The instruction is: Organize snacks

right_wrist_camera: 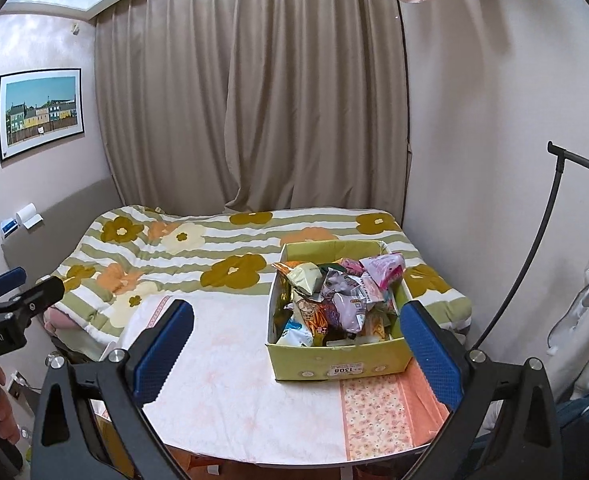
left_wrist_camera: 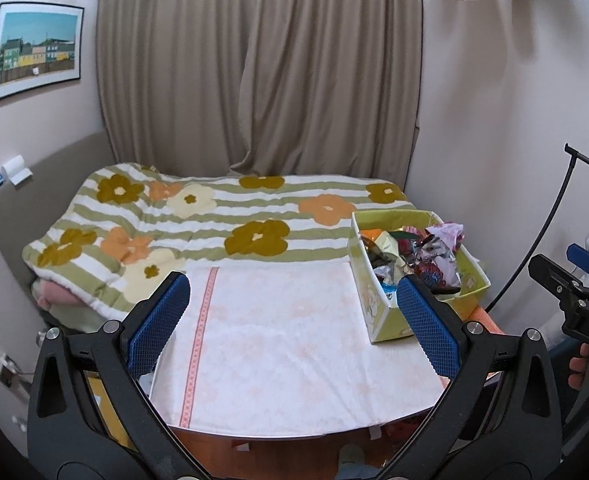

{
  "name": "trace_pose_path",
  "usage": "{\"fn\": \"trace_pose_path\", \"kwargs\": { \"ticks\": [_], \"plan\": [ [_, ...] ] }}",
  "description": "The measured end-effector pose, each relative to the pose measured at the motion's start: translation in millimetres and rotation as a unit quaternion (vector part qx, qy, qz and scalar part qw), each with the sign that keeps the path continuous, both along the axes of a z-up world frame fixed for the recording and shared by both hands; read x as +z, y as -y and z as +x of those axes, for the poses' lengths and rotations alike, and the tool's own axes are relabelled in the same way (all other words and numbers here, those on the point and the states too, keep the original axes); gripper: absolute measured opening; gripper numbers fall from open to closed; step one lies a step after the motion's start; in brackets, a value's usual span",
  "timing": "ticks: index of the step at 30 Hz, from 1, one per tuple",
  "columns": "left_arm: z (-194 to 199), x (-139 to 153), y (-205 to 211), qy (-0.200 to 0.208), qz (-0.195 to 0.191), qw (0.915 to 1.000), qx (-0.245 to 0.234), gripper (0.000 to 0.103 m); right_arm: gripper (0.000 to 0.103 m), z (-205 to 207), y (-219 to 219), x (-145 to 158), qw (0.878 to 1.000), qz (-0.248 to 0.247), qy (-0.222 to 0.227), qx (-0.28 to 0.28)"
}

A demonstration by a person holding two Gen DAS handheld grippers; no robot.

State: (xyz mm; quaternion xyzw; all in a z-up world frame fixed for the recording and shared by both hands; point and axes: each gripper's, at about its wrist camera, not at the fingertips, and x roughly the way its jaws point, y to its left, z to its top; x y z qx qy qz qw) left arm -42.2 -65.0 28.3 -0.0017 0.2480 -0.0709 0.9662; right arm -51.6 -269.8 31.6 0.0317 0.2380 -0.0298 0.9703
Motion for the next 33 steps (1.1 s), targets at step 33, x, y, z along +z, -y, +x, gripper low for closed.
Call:
{"fn": "trace_pose_path", "kwargs": {
  "ticks": [33],
  "plan": [
    [4,4,-13,0.020,-0.002,0.9998,0.004,0.102,0.103,11,-7,1,1.000,0.000,-0.003,-0.013]
  ]
}}
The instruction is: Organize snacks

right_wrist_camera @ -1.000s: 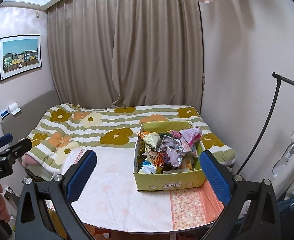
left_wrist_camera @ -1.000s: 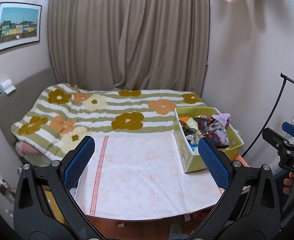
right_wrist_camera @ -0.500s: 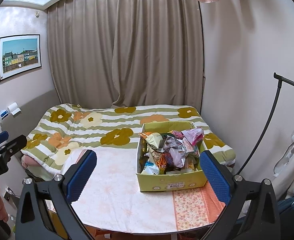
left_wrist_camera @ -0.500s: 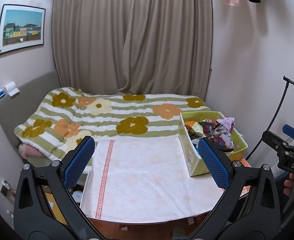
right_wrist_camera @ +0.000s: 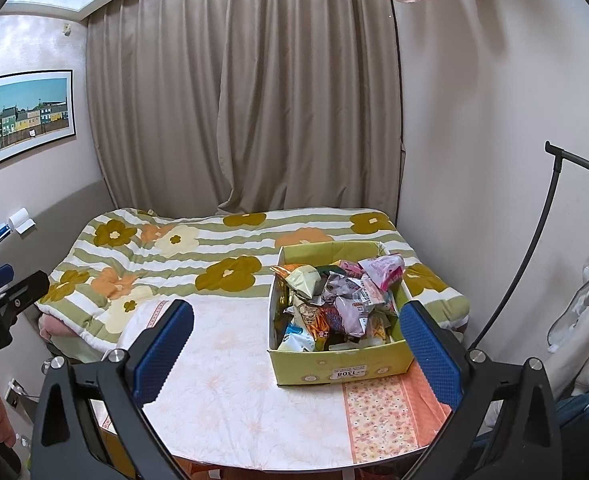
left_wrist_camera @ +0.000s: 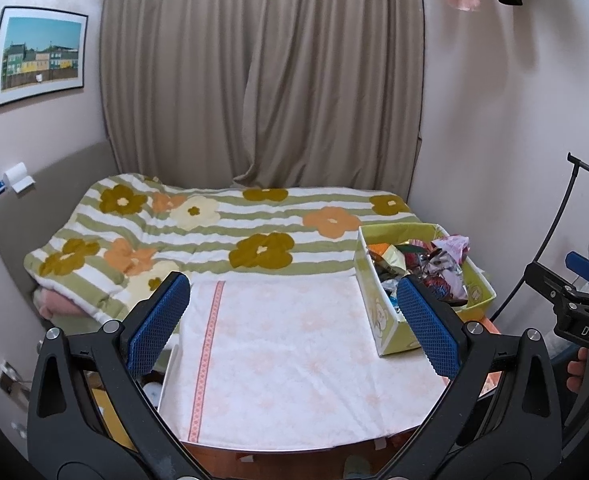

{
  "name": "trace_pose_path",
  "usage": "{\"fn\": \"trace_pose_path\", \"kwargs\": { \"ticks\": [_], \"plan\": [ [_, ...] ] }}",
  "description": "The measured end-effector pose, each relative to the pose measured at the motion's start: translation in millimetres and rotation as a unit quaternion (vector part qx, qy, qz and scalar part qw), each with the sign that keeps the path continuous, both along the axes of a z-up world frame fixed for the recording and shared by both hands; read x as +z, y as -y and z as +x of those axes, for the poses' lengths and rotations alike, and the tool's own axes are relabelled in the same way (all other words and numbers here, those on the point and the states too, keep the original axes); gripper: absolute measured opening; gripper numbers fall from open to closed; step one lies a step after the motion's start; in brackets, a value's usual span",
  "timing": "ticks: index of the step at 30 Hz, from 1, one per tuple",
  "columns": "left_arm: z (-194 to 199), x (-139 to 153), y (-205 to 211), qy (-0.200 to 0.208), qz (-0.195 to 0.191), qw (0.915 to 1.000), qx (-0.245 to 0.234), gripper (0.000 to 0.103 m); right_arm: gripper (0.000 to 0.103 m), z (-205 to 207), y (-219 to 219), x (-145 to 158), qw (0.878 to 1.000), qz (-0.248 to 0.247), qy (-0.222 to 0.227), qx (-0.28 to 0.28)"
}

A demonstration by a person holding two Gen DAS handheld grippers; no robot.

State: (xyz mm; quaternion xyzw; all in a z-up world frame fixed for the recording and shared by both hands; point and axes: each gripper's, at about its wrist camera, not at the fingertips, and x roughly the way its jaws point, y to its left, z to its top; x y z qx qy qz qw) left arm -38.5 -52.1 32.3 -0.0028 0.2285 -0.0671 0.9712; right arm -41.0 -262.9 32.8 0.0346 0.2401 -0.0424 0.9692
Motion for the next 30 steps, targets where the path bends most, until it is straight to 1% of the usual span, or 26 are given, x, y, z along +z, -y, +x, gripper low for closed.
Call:
{"fn": "trace_pose_path", "kwargs": {
  "ticks": [4,16,23,27,30],
  "plan": [
    [2,-1,-1,-0.003,-0.001,1.0000,-0.003,0.102,0.103,2,1,-2,1.000,0.001,-0.001,-0.003],
    [5,-5,-1,-0.007,0.003,0.9999,0.008,0.102,0.103,2,-2,-5,1.000,0.002,-0.005,-0.004],
    [8,-9,-5,-0.008,-0.006,0.9999,0.011,0.102,0.103,2,-2,-6,1.000,0.002,-0.006,-0.004],
    [13,-15,-3,-0.012,-0.004,0.9999,0.000,0.102,0.103,4,-3,-14,1.000,0.006,-0.015,-0.005],
    [19,-20,-2,-0.018,0.001,0.9998,0.001,0.102,0.103,14,-3,-23,1.000,0.007,-0.028,-0.004]
  ]
}}
